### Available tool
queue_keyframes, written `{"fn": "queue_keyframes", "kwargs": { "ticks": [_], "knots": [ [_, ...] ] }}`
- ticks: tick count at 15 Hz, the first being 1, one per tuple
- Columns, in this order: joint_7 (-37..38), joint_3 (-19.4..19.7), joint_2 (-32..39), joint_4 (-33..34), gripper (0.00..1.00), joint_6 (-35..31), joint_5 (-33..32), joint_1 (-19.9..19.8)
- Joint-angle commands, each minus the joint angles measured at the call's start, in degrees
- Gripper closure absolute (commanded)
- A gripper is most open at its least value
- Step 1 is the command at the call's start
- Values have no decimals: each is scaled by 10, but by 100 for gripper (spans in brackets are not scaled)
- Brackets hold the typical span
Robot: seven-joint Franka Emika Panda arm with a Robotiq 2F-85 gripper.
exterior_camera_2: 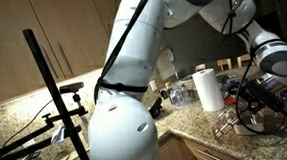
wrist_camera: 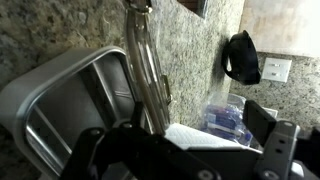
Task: Take the lid off of the bowl
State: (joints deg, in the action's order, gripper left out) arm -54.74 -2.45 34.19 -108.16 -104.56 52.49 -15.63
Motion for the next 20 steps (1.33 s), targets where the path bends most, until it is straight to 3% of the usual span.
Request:
{"fn": "queue_keyframes", "kwargs": {
  "ticks": [1, 13, 20],
  "knots": [
    [-5, 13, -5, -6, 0, 11, 20, 7],
    [0, 31, -14, -10, 0, -34, 77, 17],
    [-1, 37, -19, -14, 0, -47, 80, 23]
  ]
}}
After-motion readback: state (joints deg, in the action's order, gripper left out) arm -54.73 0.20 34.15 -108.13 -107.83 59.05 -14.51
